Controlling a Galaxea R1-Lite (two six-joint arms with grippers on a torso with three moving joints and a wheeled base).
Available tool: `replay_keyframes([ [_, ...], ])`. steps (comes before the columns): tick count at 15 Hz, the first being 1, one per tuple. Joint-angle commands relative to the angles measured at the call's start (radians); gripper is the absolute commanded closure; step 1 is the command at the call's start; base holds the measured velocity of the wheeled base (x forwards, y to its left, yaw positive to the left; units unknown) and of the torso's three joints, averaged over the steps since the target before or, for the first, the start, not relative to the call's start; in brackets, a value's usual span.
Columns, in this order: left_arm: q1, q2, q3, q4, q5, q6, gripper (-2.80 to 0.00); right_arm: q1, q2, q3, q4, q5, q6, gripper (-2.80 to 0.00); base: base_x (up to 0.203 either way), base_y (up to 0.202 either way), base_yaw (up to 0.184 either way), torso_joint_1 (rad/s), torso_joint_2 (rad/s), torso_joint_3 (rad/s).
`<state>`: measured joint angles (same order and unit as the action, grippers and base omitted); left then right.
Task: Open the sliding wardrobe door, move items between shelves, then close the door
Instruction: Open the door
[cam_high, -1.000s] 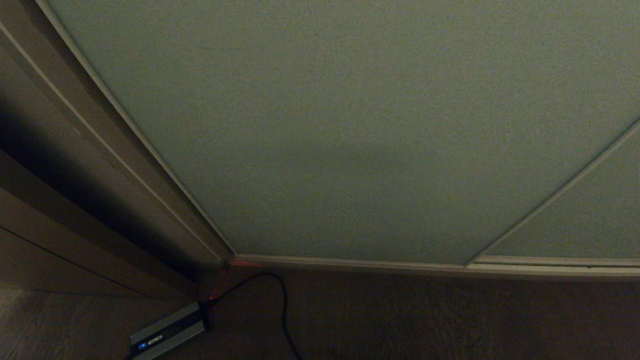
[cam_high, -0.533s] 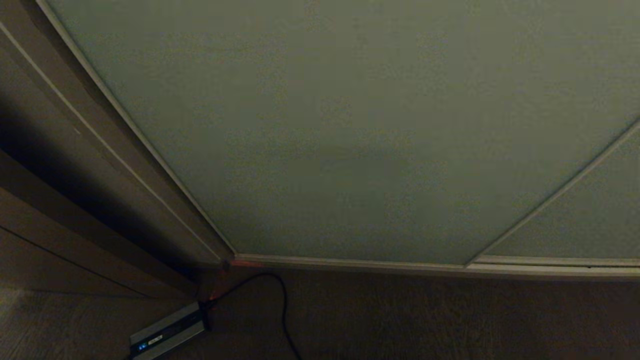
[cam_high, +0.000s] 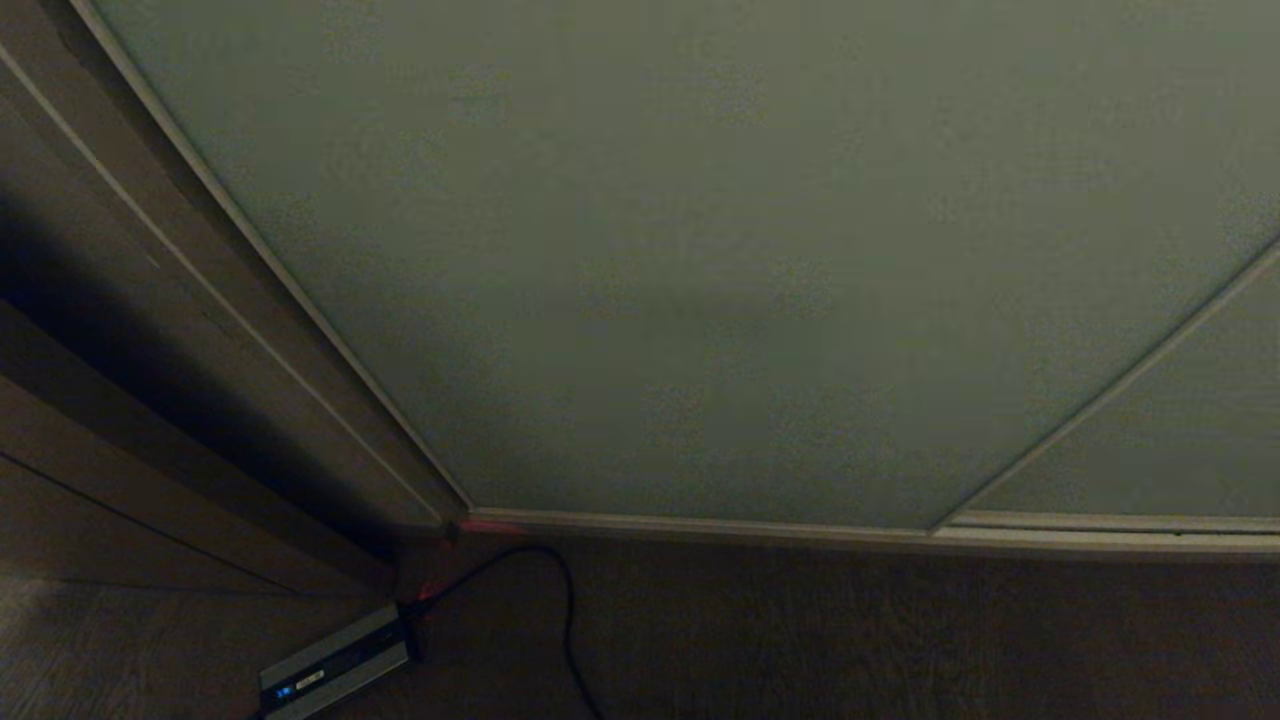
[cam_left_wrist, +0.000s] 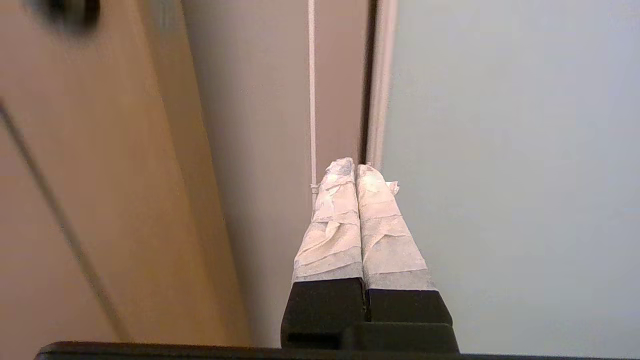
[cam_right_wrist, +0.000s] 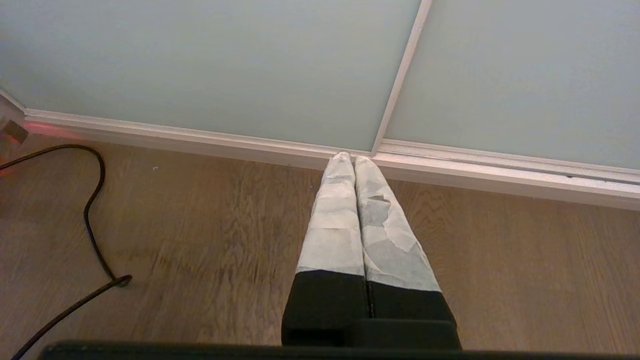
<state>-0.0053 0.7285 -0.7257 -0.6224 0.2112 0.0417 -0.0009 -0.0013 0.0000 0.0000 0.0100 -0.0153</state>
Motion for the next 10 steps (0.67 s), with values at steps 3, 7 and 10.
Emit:
replay_keyframes([
  [3, 0.001, 0.215, -0.069, -0.199, 0.031, 0.007, 0.00, -0.001, 0.000, 0.003, 0.000, 0.001, 0.000, 0.00, 0.000, 0.000, 0.000, 0.000, 0.00, 0.000],
  [7, 0.000, 0.348, -0.147, -0.314, 0.041, 0.036, 0.00, -0.001, 0.000, 0.003, 0.000, 0.001, 0.000, 0.00, 0.000, 0.000, 0.000, 0.000, 0.00, 0.000],
  [10, 0.004, 0.439, -0.229, -0.341, 0.042, 0.038, 0.00, 0.001, 0.000, 0.003, 0.000, 0.001, 0.000, 0.00, 0.000, 0.000, 0.000, 0.000, 0.00, 0.000],
])
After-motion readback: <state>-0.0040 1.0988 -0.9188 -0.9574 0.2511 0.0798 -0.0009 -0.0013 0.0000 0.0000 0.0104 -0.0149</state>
